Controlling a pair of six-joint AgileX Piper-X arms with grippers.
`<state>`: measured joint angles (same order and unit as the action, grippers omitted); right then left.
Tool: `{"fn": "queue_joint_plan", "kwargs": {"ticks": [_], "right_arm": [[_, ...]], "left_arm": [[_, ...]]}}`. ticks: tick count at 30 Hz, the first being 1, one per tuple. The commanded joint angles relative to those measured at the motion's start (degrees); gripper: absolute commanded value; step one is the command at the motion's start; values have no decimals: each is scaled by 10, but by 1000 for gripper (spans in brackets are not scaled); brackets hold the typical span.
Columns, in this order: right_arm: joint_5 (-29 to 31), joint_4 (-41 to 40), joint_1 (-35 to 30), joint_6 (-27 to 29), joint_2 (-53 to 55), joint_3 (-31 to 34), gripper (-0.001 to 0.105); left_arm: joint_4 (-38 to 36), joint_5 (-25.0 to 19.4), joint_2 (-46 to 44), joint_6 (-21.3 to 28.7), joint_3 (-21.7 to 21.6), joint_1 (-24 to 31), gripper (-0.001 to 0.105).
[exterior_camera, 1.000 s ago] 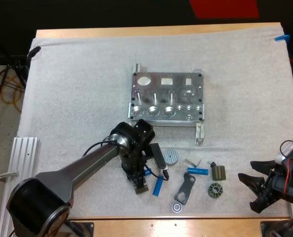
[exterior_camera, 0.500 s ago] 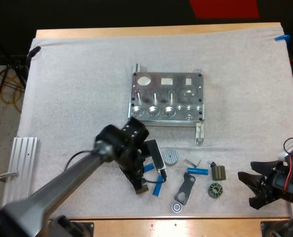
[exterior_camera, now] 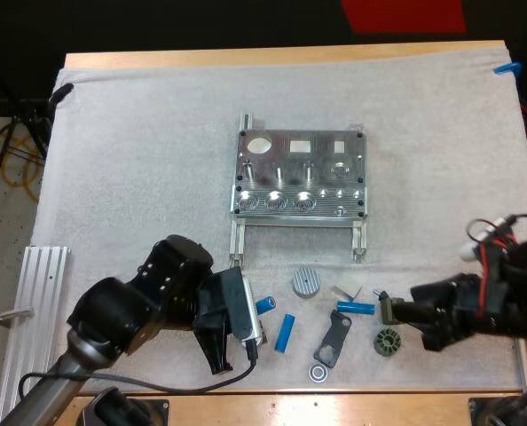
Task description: Load cells from left to right
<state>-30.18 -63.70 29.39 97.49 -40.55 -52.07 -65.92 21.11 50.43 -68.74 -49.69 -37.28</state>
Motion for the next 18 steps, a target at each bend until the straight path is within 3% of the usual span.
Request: {"fn": "queue_joint_plan", "kwargs": {"ticks": [1,8,18], "right_arm": [[-24,14,1,-1,-22,-12,44],[-52,73,43,-1,-137,-46,44],[-73,197,159,-75,-252,-64,44]], "left_arm": [[-3,6,-6,-4,-2,-2,0],[-3,15,-9,-9,-2,-2,0],[-3,16,-9,-8,-2,-2,0]]}}
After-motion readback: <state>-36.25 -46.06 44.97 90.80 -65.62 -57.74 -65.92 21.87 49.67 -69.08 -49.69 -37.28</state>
